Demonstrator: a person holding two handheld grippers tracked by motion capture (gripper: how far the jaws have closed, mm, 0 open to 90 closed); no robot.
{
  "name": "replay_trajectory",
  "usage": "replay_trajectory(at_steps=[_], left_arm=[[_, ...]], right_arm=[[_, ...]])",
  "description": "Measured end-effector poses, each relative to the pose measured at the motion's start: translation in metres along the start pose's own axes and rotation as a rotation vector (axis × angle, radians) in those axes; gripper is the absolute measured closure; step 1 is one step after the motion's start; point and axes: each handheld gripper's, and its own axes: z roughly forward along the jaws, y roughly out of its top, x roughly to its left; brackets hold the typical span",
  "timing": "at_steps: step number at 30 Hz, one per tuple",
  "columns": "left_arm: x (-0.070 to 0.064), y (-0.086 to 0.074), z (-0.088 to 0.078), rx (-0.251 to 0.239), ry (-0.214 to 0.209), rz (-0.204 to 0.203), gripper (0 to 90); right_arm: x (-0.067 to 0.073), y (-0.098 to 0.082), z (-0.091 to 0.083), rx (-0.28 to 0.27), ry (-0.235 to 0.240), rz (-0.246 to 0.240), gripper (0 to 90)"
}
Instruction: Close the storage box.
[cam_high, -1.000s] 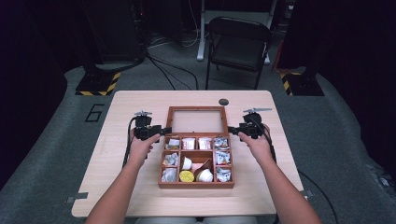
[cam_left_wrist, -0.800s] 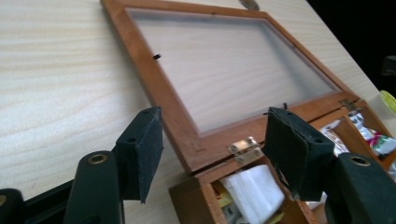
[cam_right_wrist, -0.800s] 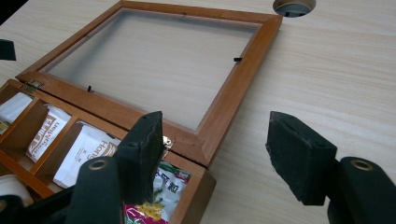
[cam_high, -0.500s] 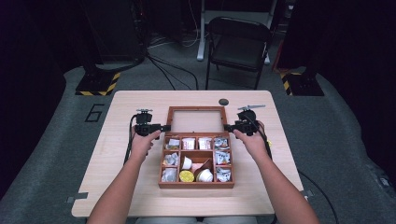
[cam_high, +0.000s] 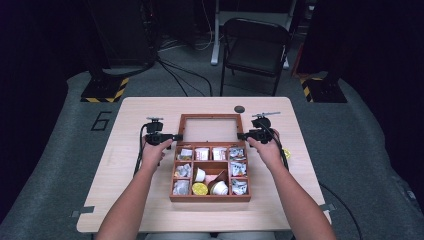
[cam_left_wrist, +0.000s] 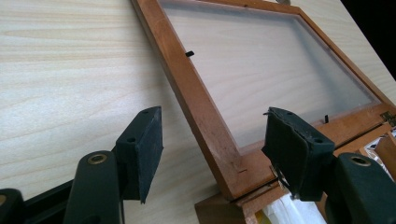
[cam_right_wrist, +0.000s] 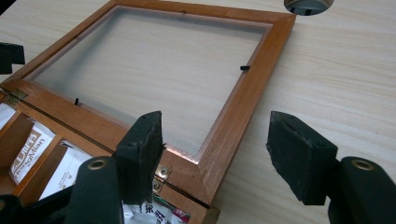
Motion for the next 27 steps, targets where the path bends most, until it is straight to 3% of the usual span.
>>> replay_trajectory(at_steps=[5,8,18,21,27], left_arm=[[-0.001,-0.001,0.005,0.013,0.000,0.005,37.1],[-0.003,-0.003,0.010,0.012,-0.007,-0.012,37.1],[-0.004,-0.005,0.016,0.017,0.010,-0.011,39.0],[-0.002,-0.005,0.017,0.020,0.004,-0.006,39.0],[-0.003,-0.005,0.020,0.013,-0.008,-0.034,38.3]], right_arm=[[0.000,-0.002,0.006,0.008,-0.002,-0.002,35.3],[0.000,-0.004,0.009,0.009,-0.004,0.008,35.4],[-0.005,-0.011,0.015,0.016,0.005,0.059,36.4],[-0.003,-0.011,0.018,0.018,0.007,0.045,36.4],[-0.003,-0.012,0.025,0.037,0.017,0.083,36.5]])
